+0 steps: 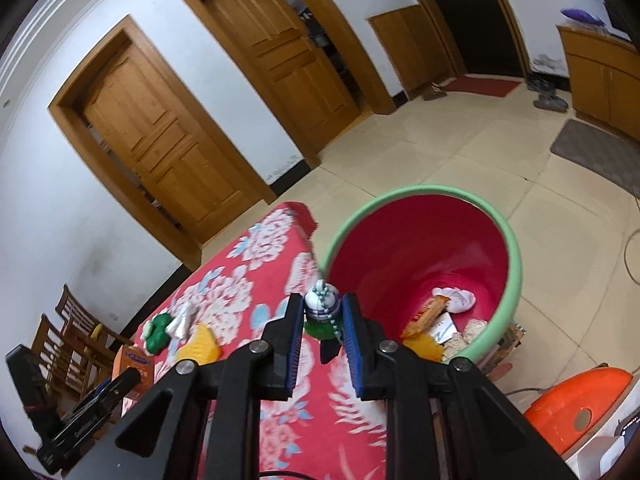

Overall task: Collect trash
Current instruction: 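Carry the orange box and green figurine with both tools over the bucket, then open the right tool to drop the figurine while the left tool drops the orange box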

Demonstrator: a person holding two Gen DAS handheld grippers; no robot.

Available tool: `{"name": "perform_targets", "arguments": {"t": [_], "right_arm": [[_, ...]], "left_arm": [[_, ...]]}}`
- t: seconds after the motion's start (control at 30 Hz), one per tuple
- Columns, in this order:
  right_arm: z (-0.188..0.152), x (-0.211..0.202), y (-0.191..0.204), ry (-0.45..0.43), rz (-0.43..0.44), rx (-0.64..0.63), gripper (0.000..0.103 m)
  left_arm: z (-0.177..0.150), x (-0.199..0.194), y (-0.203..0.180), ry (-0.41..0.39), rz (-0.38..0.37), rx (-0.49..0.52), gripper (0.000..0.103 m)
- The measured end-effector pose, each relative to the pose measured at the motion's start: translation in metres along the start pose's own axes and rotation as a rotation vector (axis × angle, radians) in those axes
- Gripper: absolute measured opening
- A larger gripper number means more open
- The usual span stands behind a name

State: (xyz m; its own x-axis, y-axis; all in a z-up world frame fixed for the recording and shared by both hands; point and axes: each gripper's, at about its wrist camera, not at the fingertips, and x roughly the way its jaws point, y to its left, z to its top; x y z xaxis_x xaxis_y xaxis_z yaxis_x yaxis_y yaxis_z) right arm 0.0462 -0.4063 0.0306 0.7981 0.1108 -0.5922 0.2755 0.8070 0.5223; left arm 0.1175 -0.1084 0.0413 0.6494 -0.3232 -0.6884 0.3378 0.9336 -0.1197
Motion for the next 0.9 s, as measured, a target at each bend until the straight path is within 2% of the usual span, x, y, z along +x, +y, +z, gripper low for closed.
{"name": "perform_targets", "arguments": {"t": [0.3,0.57,0.9], "right_arm": [[0.006,0.018,-0.043,0.028,-0.040,0.088,0.023],[0.007,0.028,-0.063,0.047,-0.053,0.142,0.025],[0.005,0.022,-0.063,0.033,-0.059,0.150,0.032]], "left_arm": [[0.011,0.024,-0.046,0.033,-0.060,0.080,0.056],[0.021,0.044,-0.066,0.051,-0.080,0.117,0.056],[0.027,0.067,-0.088,0.076,-0.114,0.156,0.056]]}}
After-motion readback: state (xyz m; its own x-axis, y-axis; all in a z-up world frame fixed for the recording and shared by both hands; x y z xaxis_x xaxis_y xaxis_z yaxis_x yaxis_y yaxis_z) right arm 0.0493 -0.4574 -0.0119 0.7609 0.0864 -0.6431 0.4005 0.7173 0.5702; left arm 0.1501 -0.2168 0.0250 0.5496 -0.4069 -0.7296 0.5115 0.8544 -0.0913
